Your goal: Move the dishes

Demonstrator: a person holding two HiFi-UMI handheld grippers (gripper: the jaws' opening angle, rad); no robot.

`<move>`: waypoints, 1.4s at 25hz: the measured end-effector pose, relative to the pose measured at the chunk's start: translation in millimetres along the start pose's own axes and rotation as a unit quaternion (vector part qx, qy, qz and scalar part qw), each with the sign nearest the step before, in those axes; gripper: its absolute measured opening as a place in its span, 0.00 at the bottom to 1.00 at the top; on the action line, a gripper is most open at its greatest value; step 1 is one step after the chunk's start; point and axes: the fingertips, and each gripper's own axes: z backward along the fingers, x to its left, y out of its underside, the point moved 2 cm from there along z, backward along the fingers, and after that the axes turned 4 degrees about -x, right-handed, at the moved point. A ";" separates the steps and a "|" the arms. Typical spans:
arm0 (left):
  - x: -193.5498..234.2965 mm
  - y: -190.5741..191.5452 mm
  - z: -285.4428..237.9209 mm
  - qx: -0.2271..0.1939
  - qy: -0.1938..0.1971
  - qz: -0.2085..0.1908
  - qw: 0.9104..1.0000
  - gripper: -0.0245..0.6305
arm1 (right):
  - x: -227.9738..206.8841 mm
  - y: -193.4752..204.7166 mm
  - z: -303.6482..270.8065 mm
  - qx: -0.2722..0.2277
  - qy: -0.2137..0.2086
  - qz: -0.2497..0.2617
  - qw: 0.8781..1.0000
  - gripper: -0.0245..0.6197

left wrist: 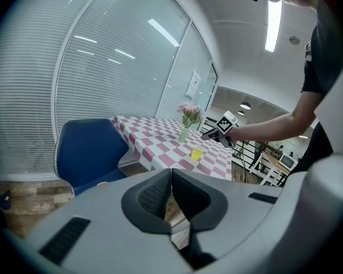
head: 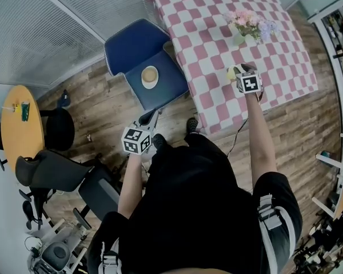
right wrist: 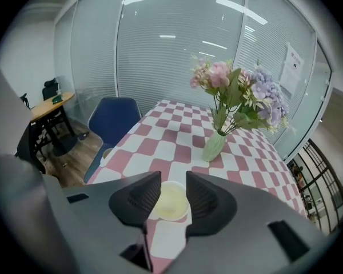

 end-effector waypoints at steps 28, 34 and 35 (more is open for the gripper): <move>99.1 35.8 151.7 -0.011 0.003 -0.008 1.000 0.07 | 334.2 -6.9 30.6 -0.038 -0.142 0.183 0.972 0.06; 120.9 52.7 187.4 -0.009 -0.001 -0.009 1.000 0.07 | 381.4 -14.3 32.7 -0.058 -0.152 0.176 0.971 0.06; 125.5 55.5 191.8 -0.009 -0.004 -0.007 1.000 0.07 | 387.3 -15.3 31.7 -0.060 -0.153 0.176 0.971 0.06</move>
